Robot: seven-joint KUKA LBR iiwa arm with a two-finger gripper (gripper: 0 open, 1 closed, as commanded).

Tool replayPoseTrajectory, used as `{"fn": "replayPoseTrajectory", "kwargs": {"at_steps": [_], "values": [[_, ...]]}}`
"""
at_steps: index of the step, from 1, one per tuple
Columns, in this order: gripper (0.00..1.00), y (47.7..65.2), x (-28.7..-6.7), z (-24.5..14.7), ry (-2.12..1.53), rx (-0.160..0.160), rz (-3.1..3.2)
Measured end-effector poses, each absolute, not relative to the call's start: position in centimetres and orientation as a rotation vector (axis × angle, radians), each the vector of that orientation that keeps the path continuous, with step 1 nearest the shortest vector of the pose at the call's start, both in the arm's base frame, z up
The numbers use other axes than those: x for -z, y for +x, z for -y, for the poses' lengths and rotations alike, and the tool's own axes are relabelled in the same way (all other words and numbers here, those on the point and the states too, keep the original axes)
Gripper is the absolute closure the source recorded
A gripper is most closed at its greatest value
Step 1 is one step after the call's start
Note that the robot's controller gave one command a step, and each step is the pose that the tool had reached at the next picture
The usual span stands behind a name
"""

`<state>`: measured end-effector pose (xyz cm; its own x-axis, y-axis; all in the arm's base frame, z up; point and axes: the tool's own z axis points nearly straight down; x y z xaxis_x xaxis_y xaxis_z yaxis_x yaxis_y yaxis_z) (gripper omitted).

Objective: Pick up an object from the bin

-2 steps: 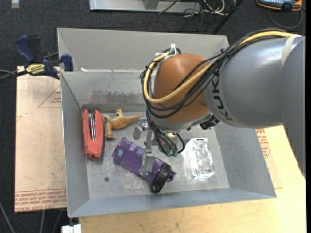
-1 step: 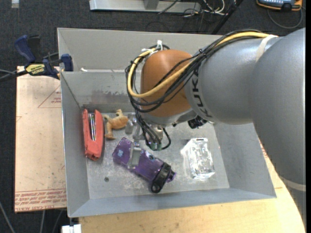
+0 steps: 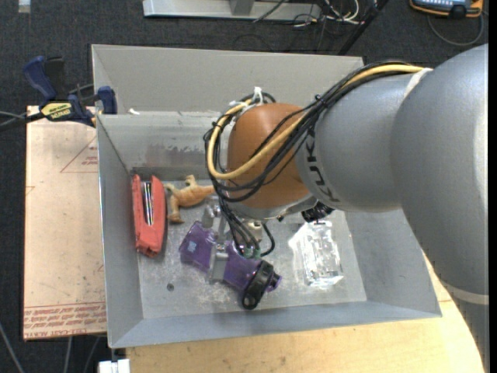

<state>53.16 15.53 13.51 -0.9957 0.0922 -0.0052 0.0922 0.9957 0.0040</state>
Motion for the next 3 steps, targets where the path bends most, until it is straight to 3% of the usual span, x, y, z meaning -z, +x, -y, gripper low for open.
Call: {"fn": "replayPoseTrajectory", "kwargs": {"at_steps": [1, 2, 3], "values": [[0.00, 55.1, -7.8, -15.8, 0.183, -0.007, -3.133], [1.00, 54.4, -6.9, -14.2, 0.414, -0.008, -3.110], [1.00, 54.4, -6.9, -14.2, 0.414, -0.008, -3.110]]}}
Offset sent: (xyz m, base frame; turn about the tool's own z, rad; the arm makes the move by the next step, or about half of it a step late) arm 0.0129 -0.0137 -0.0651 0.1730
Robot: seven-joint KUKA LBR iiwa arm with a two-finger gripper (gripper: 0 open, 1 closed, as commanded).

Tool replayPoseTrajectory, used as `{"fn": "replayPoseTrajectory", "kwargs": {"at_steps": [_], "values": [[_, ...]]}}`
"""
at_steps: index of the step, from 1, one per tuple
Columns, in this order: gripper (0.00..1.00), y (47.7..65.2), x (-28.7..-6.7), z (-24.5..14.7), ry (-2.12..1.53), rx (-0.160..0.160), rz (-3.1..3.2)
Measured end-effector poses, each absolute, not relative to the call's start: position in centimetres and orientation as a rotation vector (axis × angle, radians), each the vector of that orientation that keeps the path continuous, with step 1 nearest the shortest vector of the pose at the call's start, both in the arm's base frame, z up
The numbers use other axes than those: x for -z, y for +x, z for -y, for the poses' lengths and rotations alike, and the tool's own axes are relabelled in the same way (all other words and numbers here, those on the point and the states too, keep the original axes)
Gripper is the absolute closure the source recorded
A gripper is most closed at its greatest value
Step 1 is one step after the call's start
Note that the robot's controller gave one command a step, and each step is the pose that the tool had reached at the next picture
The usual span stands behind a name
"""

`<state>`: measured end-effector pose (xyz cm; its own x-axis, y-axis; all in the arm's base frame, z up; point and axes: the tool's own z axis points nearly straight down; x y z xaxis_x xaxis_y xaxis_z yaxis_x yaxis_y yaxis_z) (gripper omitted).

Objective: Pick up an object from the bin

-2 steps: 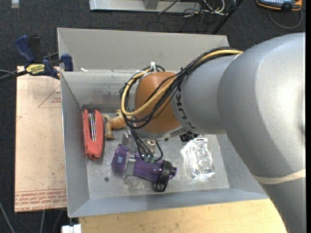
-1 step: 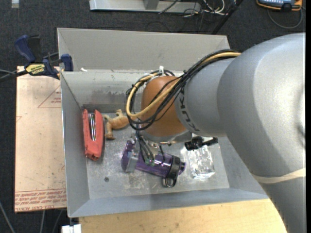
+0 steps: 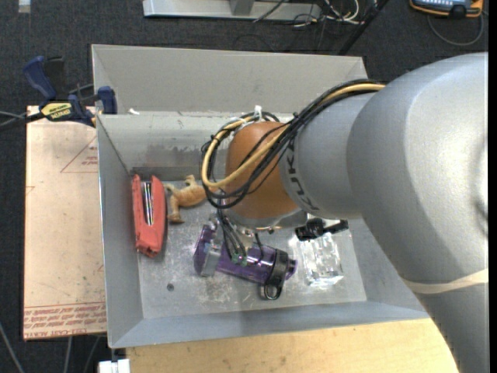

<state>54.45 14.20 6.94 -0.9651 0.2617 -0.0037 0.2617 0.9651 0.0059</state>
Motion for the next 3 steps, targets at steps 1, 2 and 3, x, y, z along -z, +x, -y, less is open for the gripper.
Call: {"fn": "replayPoseTrajectory", "kwargs": {"at_steps": [1, 2, 3], "values": [[1.00, 54.4, -7.1, -14.2, 0.414, -0.008, -3.111], [1.00, 54.4, -7.7, -14.2, 0.414, -0.008, -3.111], [1.00, 54.4, -8.2, -14.2, 0.414, -0.010, -3.110]]}}
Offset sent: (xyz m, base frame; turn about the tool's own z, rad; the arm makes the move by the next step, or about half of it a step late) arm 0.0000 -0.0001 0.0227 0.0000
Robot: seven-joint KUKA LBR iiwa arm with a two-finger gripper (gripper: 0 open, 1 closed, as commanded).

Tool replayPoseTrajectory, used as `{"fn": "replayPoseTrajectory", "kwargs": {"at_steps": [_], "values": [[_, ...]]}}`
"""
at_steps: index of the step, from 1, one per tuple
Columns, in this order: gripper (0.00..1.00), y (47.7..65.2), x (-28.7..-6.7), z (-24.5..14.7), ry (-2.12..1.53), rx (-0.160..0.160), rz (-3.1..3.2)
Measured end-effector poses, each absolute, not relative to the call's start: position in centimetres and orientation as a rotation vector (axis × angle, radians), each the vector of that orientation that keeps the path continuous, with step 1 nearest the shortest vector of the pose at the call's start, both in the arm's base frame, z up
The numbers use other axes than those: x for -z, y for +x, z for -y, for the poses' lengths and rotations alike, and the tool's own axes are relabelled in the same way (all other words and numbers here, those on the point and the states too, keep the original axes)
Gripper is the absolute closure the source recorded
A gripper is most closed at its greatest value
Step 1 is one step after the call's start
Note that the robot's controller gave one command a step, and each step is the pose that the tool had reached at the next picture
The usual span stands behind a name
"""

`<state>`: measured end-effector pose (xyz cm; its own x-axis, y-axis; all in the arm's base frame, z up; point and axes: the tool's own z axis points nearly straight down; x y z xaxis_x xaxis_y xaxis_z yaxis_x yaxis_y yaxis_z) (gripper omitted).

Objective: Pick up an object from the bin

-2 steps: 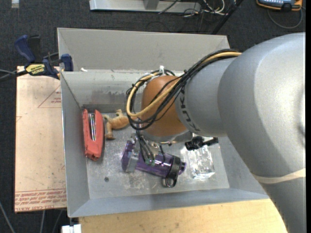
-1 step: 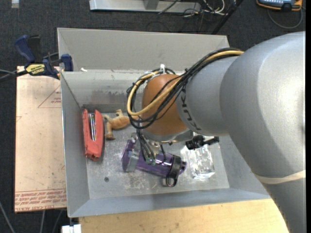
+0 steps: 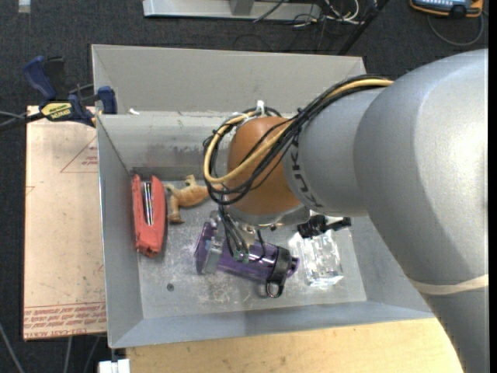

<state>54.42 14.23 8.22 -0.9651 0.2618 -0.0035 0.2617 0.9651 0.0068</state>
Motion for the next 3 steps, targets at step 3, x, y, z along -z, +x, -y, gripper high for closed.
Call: {"fn": "replayPoseTrajectory", "kwargs": {"at_steps": [3], "values": [[1.00, 54.3, -12.0, -14.2, 0.414, -0.009, -3.113]]}}
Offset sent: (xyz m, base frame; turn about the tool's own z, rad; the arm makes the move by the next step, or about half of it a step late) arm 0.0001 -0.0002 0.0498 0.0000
